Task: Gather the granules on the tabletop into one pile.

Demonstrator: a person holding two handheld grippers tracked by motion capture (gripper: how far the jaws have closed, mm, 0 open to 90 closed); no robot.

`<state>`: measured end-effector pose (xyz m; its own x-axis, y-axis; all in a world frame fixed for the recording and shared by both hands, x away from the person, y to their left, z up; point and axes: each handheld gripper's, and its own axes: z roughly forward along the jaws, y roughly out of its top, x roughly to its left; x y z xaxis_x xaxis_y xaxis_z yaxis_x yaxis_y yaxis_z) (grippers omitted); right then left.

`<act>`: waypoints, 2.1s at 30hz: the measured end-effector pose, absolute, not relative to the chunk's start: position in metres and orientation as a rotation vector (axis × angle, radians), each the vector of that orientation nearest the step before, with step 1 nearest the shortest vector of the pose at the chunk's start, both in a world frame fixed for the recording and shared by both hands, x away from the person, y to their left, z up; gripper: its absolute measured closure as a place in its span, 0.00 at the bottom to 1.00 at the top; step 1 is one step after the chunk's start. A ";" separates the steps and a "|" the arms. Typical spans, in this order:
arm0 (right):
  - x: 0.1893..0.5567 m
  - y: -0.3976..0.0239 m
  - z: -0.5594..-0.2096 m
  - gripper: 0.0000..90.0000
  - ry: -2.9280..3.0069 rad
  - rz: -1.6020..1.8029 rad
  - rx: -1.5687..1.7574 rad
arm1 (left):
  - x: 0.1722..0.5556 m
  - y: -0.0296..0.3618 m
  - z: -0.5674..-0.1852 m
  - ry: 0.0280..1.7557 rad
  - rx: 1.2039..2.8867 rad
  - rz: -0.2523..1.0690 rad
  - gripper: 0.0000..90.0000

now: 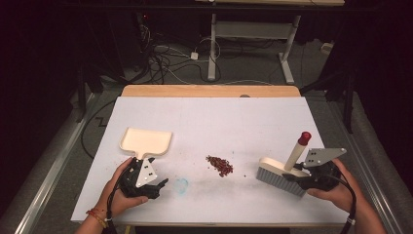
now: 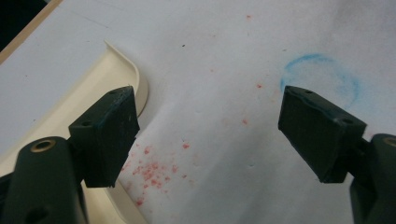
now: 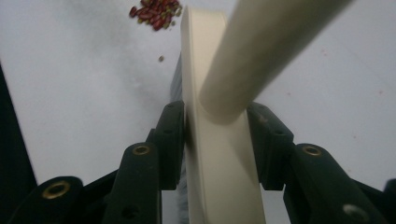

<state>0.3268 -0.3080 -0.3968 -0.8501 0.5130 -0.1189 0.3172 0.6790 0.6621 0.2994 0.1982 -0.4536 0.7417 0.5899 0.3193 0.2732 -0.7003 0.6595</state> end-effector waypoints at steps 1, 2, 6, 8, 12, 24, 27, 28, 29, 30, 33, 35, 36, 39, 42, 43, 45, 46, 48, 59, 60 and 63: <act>0.329 -0.308 -0.396 0.68 2.595 0.955 0.661 | 0.300 0.198 -0.453 0.648 2.346 0.700 0.22; 0.332 -0.308 -0.396 0.67 2.594 0.958 0.662 | 0.300 0.198 -0.453 0.650 2.345 0.698 0.22; 0.346 -0.304 -0.392 0.61 2.577 0.950 0.682 | 0.298 0.196 -0.453 0.635 2.354 0.703 0.22; 0.354 -0.302 -0.391 0.59 2.542 0.986 0.735 | 0.298 0.195 -0.453 0.632 2.354 0.706 0.22; 0.368 -0.296 -0.391 0.59 2.492 0.994 0.827 | 0.299 0.196 -0.453 0.639 2.353 0.702 0.22; 0.426 -0.283 -0.423 0.53 2.399 0.869 1.051 | 0.300 0.193 -0.456 0.625 2.377 0.690 0.22; 0.431 -0.283 -0.430 0.61 2.347 0.873 1.101 | 0.300 0.193 -0.457 0.622 2.380 0.693 0.22; 0.430 -0.281 -0.431 0.62 2.342 0.865 1.108 | 0.300 0.193 -0.457 0.621 2.380 0.692 0.22; 0.430 -0.280 -0.432 0.62 2.340 0.857 1.100 | 0.300 0.192 -0.457 0.622 2.381 0.692 0.22; 0.430 -0.279 -0.434 0.64 2.336 0.868 1.108 | 0.300 0.192 -0.457 0.620 2.386 0.693 0.22; 0.429 -0.273 -0.436 0.64 2.292 0.864 1.136 | 0.300 0.192 -0.457 0.620 2.388 0.690 0.22; 0.432 -0.270 -0.438 0.64 2.263 0.841 1.188 | 0.300 0.191 -0.458 0.618 2.392 0.689 0.22; 0.434 -0.269 -0.441 0.64 2.252 0.837 1.221 | 0.300 0.190 -0.458 0.614 2.394 0.688 0.22; 0.442 -0.265 -0.451 0.62 2.254 0.830 1.286 | 0.300 0.190 -0.458 0.612 2.398 0.689 0.22; 0.449 -0.259 -0.459 0.59 2.266 0.795 1.317 | 0.300 0.191 -0.458 0.619 2.394 0.691 0.22; 0.450 -0.258 -0.460 0.58 2.262 0.773 1.325 | 0.300 0.191 -0.458 0.619 2.394 0.691 0.22; 0.452 -0.255 -0.461 0.58 2.260 0.750 1.332 | 0.300 0.191 -0.458 0.618 2.391 0.690 0.22; 0.452 -0.255 -0.461 0.58 2.264 0.746 1.327 | 0.299 0.191 -0.459 0.616 2.393 0.692 0.22; 0.452 -0.258 -0.461 0.59 2.267 0.741 1.332 | 0.299 0.192 -0.458 0.612 2.396 0.692 0.22; 0.441 -0.269 -0.448 0.52 2.219 0.826 1.251 | 0.299 0.194 -0.455 0.619 2.371 0.701 0.22; 0.437 -0.270 -0.443 0.51 2.204 0.861 1.222 | 0.299 0.194 -0.455 0.623 2.366 0.701 0.22; 0.422 -0.273 -0.430 0.47 2.167 0.966 1.129 | 0.300 0.195 -0.455 0.623 2.366 0.703 0.22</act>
